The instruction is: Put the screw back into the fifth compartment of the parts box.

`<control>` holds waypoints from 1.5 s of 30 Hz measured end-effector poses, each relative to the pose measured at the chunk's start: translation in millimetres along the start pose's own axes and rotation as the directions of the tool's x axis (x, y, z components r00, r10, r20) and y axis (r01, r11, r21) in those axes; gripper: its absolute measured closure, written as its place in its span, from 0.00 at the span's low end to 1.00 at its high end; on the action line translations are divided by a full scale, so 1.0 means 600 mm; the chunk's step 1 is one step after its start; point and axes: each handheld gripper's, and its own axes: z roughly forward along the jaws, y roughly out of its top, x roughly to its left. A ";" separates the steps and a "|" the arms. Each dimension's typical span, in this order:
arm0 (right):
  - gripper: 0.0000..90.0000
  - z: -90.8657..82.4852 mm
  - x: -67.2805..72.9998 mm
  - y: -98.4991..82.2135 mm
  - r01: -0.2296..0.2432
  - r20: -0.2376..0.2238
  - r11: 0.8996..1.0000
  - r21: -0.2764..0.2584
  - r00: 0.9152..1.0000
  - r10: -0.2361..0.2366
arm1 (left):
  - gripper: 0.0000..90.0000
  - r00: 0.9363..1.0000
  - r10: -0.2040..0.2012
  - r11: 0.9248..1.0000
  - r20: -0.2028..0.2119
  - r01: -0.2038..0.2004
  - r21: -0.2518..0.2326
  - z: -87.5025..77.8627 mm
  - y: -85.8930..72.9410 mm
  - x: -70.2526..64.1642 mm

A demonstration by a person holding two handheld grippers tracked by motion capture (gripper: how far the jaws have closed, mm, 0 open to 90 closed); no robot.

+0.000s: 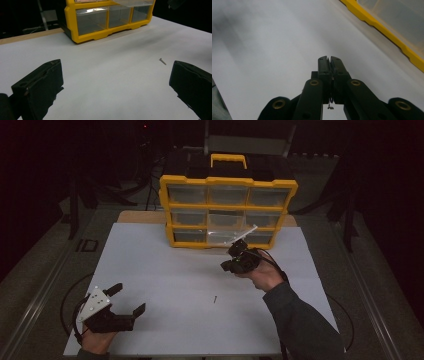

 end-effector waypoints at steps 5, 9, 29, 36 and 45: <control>0.97 -0.010 -0.002 0.010 -0.002 0.007 1.000 -0.008 1.000 0.002 | 0.00 1.000 0.001 1.000 0.001 -0.001 -0.002 0.000 0.001 -0.001; 0.97 -0.017 -0.004 0.019 -0.005 0.015 1.000 -0.015 1.000 0.005 | 0.00 1.000 0.001 1.000 0.001 -0.001 -0.001 0.000 0.000 -0.001; 0.97 -0.048 -0.026 0.054 -0.053 0.048 0.997 -0.056 0.997 0.056 | 0.00 1.000 0.001 1.000 0.001 -0.001 -0.002 0.000 0.001 0.000; 0.97 -0.055 -0.033 0.064 -0.071 0.049 0.995 -0.066 0.996 0.074 | 0.00 1.000 0.001 1.000 0.002 -0.001 -0.002 -0.001 0.001 0.000; 0.97 -0.068 -0.039 0.079 -0.078 0.061 0.993 -0.084 0.995 0.083 | 0.00 1.000 0.001 1.000 0.003 -0.001 -0.002 0.000 0.001 -0.001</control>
